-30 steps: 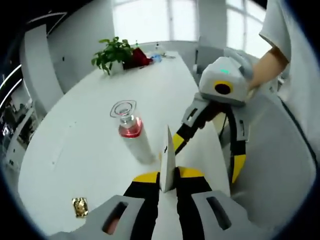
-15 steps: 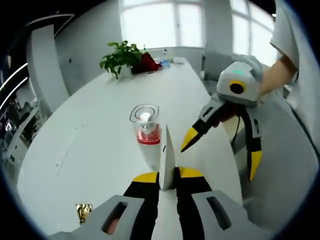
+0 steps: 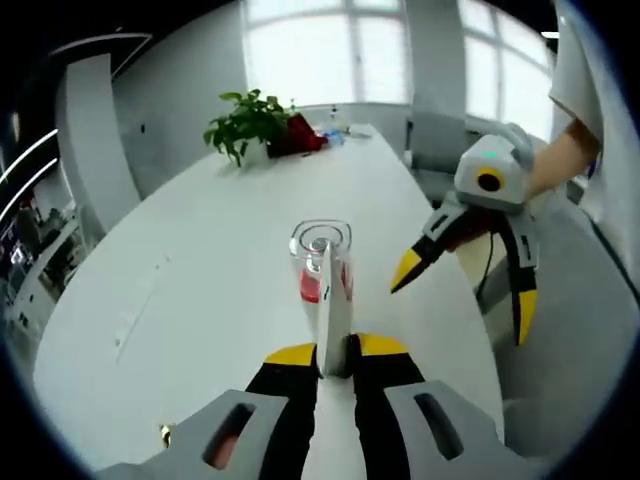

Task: Arrange the skincare products in the storage area until every visible bottle or jar stands upright without overlapping.

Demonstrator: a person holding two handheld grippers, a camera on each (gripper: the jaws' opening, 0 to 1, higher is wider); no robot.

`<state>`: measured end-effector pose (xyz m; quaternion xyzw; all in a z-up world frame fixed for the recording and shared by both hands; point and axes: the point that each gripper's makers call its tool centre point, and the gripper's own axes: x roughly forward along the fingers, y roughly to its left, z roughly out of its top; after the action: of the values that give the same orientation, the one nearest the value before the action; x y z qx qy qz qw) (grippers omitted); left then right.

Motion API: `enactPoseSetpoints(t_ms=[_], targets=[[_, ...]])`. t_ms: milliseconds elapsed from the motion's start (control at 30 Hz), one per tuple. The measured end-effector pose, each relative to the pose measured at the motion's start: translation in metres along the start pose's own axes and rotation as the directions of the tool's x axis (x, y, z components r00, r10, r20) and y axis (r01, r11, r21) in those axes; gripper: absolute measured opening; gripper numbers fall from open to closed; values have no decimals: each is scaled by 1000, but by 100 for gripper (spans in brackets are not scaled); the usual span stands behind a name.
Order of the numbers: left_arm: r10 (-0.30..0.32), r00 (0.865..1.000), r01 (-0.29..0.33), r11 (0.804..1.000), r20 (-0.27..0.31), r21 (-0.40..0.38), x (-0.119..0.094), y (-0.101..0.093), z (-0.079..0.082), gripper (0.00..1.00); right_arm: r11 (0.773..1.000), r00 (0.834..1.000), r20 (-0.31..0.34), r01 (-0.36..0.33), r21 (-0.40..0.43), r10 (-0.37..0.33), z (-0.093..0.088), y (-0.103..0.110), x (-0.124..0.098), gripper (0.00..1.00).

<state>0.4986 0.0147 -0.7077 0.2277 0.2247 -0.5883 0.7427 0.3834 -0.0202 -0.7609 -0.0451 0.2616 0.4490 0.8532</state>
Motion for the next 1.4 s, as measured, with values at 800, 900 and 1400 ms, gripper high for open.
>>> enactPoseSetpoints(t_ms=[800,900,1400], targets=[[1,999,1,999,33,-51,3,5,3,20,999,1000,14,26,33,-27,5,-4,0,92],[13,999,-10,998,46,-64,0,5,10,22,999,999,15,33,36,-34,6,-4,-1,92],[80,996,-73,989,49,-128,-20,-1,4,38,999,999,28,35,33,-36,20,4,-5,93]])
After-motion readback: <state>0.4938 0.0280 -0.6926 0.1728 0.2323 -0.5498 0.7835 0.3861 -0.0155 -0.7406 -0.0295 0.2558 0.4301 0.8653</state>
